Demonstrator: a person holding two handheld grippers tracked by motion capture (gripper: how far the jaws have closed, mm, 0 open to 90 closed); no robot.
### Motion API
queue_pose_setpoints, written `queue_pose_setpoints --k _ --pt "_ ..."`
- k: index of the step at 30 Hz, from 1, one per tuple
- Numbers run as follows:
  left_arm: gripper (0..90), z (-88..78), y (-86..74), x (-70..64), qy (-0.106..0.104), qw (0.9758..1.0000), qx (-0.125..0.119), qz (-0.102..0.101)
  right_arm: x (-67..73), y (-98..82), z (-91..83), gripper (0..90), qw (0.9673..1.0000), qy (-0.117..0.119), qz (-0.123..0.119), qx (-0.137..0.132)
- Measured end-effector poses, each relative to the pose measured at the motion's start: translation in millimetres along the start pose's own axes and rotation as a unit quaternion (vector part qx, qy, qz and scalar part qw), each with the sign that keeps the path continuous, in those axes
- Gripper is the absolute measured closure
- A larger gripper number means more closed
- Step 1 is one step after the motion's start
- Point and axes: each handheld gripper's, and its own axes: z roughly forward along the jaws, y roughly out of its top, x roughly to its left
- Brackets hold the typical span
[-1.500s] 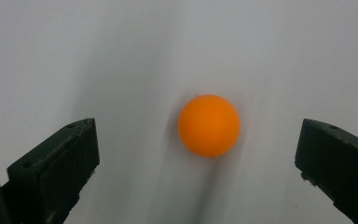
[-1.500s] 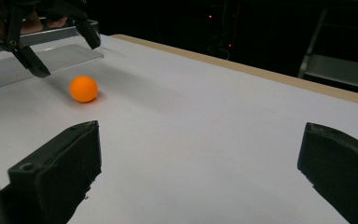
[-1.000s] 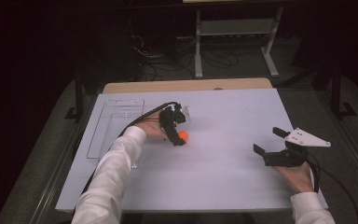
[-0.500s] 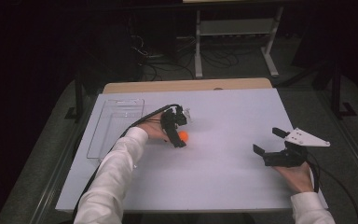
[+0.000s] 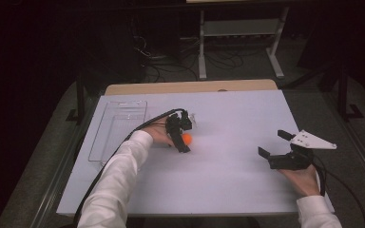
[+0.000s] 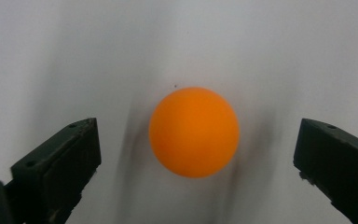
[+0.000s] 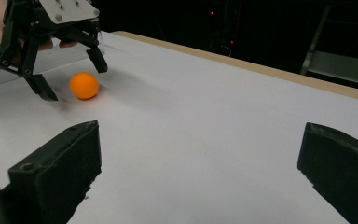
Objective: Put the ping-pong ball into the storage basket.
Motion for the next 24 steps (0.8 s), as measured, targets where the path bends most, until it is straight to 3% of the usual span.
queue_pose_setpoints --k 8,16,19,24 --pt "8.8 1.6 -0.7 1.5 -0.008 0.9999 0.003 -0.006 -0.1 -0.6 1.0 0.0 1.0000 0.003 0.000 0.006" --pt "18.1 0.1 -0.3 1.8 -0.004 1.0000 -0.001 -0.004 -0.7 -0.8 0.7 0.0 1.0000 0.005 0.002 0.006" --pt "24.3 -1.1 0.0 1.0 0.011 0.9999 0.002 0.001 -0.8 -0.8 0.5 0.0 1.0000 0.004 0.003 0.006" --pt "29.9 -2.1 0.4 0.8 0.006 1.0000 0.000 0.002 -0.7 -0.8 0.6 0.0 1.0000 0.005 0.002 0.007"
